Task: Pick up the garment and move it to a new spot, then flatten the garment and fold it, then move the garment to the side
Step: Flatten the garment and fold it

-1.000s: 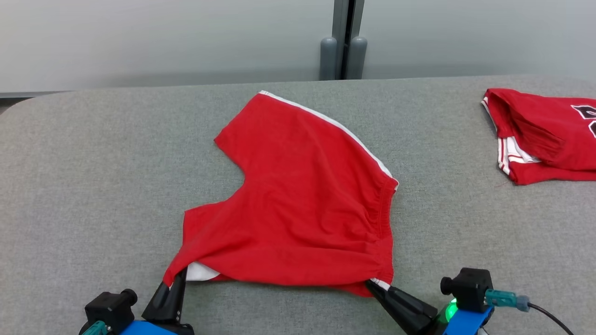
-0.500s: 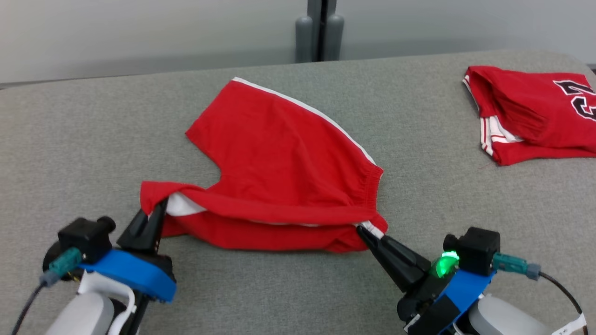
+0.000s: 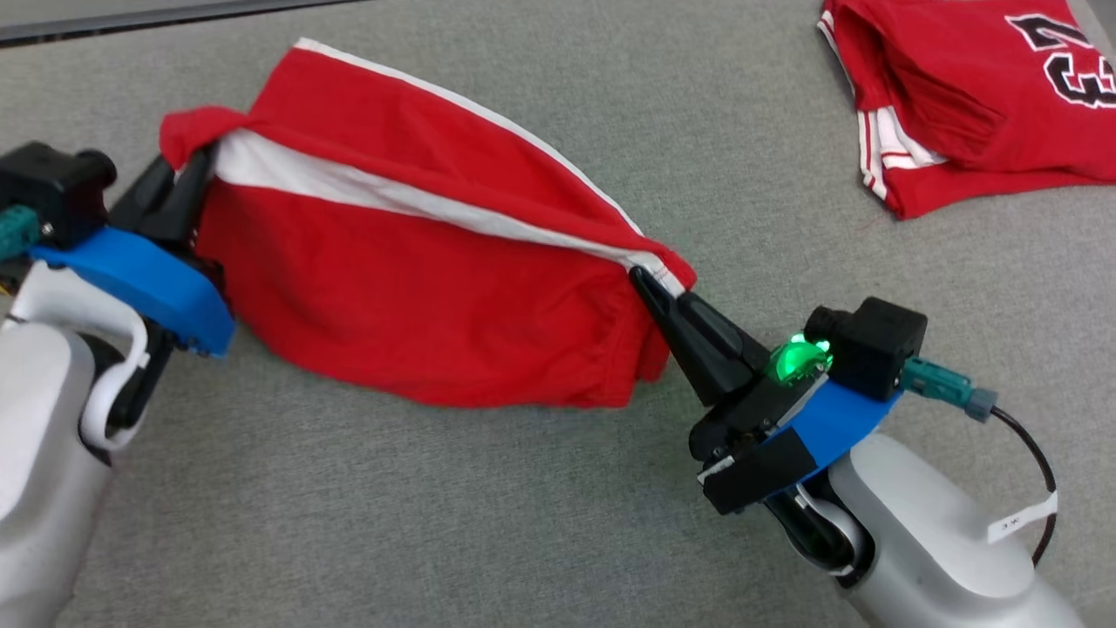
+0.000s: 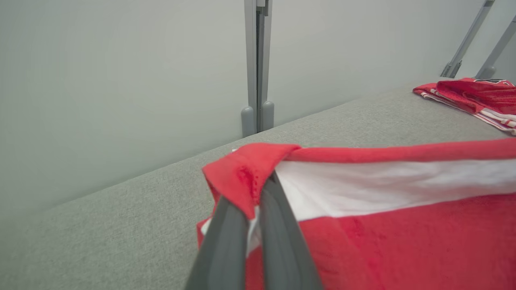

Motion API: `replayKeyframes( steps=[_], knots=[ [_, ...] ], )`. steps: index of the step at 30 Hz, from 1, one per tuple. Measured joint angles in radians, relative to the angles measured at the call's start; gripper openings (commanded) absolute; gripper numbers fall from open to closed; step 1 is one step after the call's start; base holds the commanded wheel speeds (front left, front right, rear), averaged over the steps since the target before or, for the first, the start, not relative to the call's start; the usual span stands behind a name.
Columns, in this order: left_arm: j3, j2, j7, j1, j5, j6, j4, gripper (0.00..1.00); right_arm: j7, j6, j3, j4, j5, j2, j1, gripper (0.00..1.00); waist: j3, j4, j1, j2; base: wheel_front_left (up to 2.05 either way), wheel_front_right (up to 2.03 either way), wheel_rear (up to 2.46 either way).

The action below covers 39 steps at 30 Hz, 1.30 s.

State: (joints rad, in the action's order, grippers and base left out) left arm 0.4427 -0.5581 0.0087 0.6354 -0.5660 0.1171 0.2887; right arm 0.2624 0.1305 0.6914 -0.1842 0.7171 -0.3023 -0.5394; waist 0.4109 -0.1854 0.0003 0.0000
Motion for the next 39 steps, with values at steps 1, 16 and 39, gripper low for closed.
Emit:
replayKeyframes(
  steps=[1,16,39],
  knots=[
    [0.006,-0.006,0.007,0.029,0.004,0.003,0.012,0.00,0.000,0.000,-0.011,-0.005,-0.009,0.014,-0.011,0.00,0.013,-0.009,0.0000,0.0000,0.00,0.00,0.00],
    [0.171,-0.006,0.023,0.305,-0.017,0.012,0.216,0.00,0.000,0.000,-0.097,-0.116,-0.106,0.153,-0.094,0.00,0.123,-0.090,-0.0001,0.0000,0.00,0.00,0.00],
    [0.200,0.027,-0.259,0.176,-0.112,-0.005,0.374,1.00,0.000,0.000,-0.285,-0.086,-0.181,0.129,0.147,1.00,-0.055,-0.052,-0.0005,0.0000,0.00,0.00,0.00]
  ],
)
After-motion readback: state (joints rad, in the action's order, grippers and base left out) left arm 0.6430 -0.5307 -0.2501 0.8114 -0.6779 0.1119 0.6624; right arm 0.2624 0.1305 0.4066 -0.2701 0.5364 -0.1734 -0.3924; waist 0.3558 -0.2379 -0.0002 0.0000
